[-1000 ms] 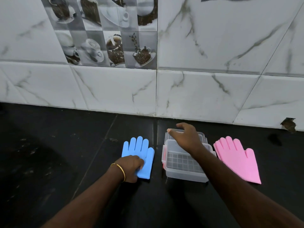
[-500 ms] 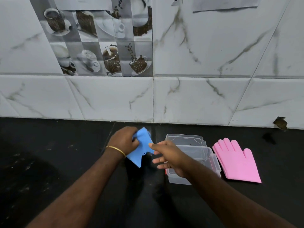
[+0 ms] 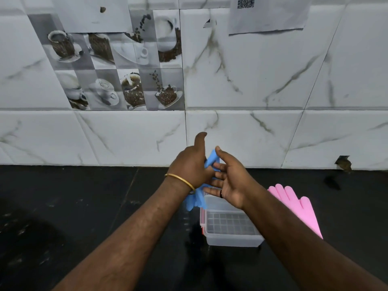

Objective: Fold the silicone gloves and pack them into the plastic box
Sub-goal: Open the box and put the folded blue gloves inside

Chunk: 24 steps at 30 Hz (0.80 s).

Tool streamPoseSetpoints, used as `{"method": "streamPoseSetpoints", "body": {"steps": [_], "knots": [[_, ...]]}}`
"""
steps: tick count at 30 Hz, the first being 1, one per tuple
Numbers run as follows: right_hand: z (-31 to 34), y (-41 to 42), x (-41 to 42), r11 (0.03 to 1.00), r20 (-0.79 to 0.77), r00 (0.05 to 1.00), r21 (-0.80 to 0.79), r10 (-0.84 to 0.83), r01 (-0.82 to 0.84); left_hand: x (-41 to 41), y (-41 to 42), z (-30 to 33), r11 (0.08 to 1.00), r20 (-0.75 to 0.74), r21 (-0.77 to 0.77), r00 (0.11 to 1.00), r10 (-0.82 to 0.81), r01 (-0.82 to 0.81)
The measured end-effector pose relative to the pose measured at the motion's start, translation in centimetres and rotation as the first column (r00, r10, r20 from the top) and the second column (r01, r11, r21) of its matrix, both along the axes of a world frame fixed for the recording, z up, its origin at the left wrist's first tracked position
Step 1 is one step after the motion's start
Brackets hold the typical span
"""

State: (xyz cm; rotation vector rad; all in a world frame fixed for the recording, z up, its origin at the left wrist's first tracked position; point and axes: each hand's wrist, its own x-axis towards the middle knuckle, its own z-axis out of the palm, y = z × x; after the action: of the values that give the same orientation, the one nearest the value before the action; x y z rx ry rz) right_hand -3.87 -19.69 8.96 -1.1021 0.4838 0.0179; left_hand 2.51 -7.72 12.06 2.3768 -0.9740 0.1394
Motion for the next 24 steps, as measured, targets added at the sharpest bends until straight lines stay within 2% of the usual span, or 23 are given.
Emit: {"method": "streamPoseSetpoints", "body": {"steps": [4,9,10,12,13,14,16,18,19,20,21,22,23,24], "knots": [[-0.4,-1.7,-1.0,0.994,-0.013,0.997,0.071,-0.080,0.081,-2.8,-2.5,-0.5,0.994,-0.020,-0.083,0.997,-0.069,0.067],[-1.0,-3.8,-2.3,0.970,-0.084,0.981,0.158,-0.173,0.184,-5.2,-4.0,-0.8,0.977,-0.157,-0.135,0.969,-0.189,0.168],[-1.1,-4.5,-2.6,0.971,-0.082,0.980,0.145,-0.180,0.191,-5.8,-3.9,-0.9,0.966,-0.148,-0.167,0.964,-0.220,0.195],[-1.4,-5.7,-3.0,0.970,-0.097,0.973,0.101,-0.211,0.221,-7.3,-3.5,-1.7,0.913,-0.137,-0.328,0.943,-0.302,0.245],[-1.4,-6.2,-3.3,0.965,-0.115,0.965,0.092,-0.235,0.246,-8.2,-3.3,-2.5,0.877,-0.190,-0.400,0.912,-0.365,0.267],[-1.4,-6.7,-3.5,0.958,-0.128,0.957,0.090,-0.259,0.272,-9.1,-2.9,-3.4,0.855,-0.285,-0.429,0.855,-0.433,0.290],[-1.1,-7.5,-3.7,0.950,-0.128,0.949,0.079,-0.290,0.301,-10.3,-2.6,-5.5,0.857,-0.517,-0.310,0.684,-0.515,0.411],[-0.6,-7.8,-3.7,0.952,-0.112,0.953,0.085,-0.283,0.293,-10.9,-3.1,-7.9,0.832,-0.700,-0.133,0.543,-0.464,0.539],[-0.2,-7.8,-3.6,0.956,-0.101,0.958,0.095,-0.267,0.277,-11.1,-3.8,-8.9,0.835,-0.756,-0.140,0.487,-0.437,0.533],[0.3,-7.8,-3.5,0.961,-0.082,0.965,0.103,-0.248,0.255,-11.2,-4.6,-9.6,0.861,-0.807,-0.214,0.413,-0.422,0.462],[0.9,-7.8,-3.3,0.967,-0.053,0.973,0.111,-0.225,0.229,-11.2,-5.5,-10.0,0.892,-0.858,-0.321,0.301,-0.416,0.317],[1.5,-7.9,-3.2,0.972,-0.017,0.980,0.121,-0.200,0.200,-11.0,-6.5,-10.2,0.903,-0.891,-0.416,0.150,-0.428,0.108],[2.1,-8.2,-3.2,0.976,0.024,0.985,0.135,-0.172,0.168,-10.5,-7.4,-10.1,0.874,-0.881,-0.470,-0.006,-0.474,-0.122],[2.6,-8.5,-3.3,0.980,0.064,0.988,0.153,-0.140,0.129,-9.8,-8.1,-9.8,0.805,-0.822,-0.491,-0.130,-0.555,-0.333]]}}
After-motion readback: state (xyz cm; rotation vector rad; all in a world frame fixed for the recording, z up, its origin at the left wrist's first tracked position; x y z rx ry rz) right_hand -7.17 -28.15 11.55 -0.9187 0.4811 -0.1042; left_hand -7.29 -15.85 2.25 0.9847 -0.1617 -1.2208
